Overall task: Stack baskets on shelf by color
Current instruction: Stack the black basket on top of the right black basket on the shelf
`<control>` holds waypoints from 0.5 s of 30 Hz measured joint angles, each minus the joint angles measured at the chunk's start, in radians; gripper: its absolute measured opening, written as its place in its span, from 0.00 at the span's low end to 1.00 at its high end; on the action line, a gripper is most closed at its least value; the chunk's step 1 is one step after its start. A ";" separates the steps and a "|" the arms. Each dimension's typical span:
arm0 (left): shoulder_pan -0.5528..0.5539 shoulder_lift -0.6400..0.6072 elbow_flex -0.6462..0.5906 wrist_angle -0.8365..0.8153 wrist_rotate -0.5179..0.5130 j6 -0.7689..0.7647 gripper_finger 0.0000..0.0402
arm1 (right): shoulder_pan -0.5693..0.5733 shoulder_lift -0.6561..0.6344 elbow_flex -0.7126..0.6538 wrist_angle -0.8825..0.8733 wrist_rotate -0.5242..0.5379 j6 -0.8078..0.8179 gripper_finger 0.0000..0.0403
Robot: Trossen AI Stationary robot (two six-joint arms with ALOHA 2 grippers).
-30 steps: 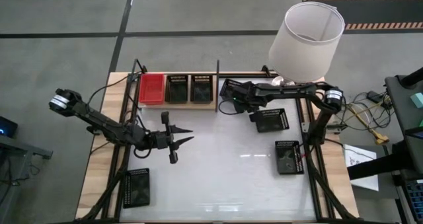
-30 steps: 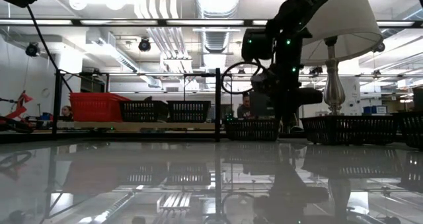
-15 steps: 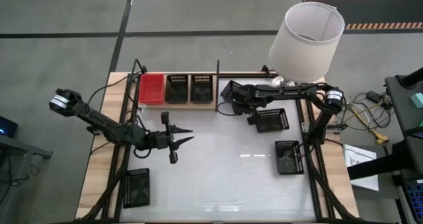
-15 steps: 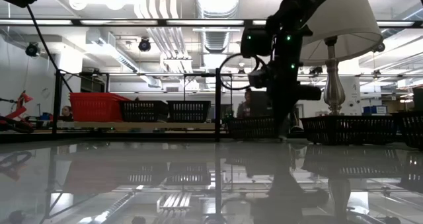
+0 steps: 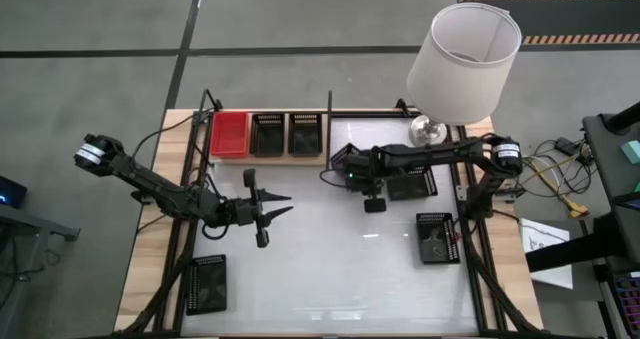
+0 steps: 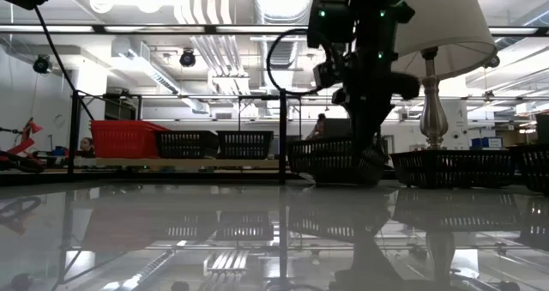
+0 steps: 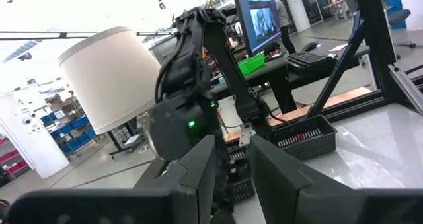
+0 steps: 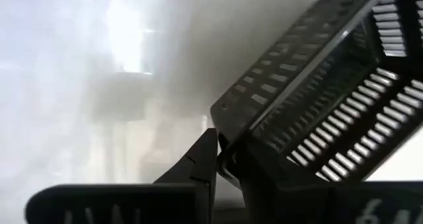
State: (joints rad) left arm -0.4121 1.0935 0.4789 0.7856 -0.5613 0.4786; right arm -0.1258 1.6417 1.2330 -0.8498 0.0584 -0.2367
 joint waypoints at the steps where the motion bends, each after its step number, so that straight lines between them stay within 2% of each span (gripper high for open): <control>1: 0.000 0.000 0.000 0.000 0.000 0.000 0.20 | 0.014 0.000 0.003 -0.004 -0.015 0.026 0.10; 9: 0.000 0.000 0.000 0.000 0.000 -0.001 0.20 | 0.138 0.000 0.018 0.009 -0.041 0.190 0.19; 15: -0.001 0.000 0.000 0.000 0.002 -0.002 0.20 | 0.216 0.000 0.058 0.052 -0.043 0.216 0.28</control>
State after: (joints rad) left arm -0.4129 1.0935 0.4789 0.7853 -0.5598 0.4770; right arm 0.0899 1.6417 1.2906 -0.7977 0.0151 -0.0202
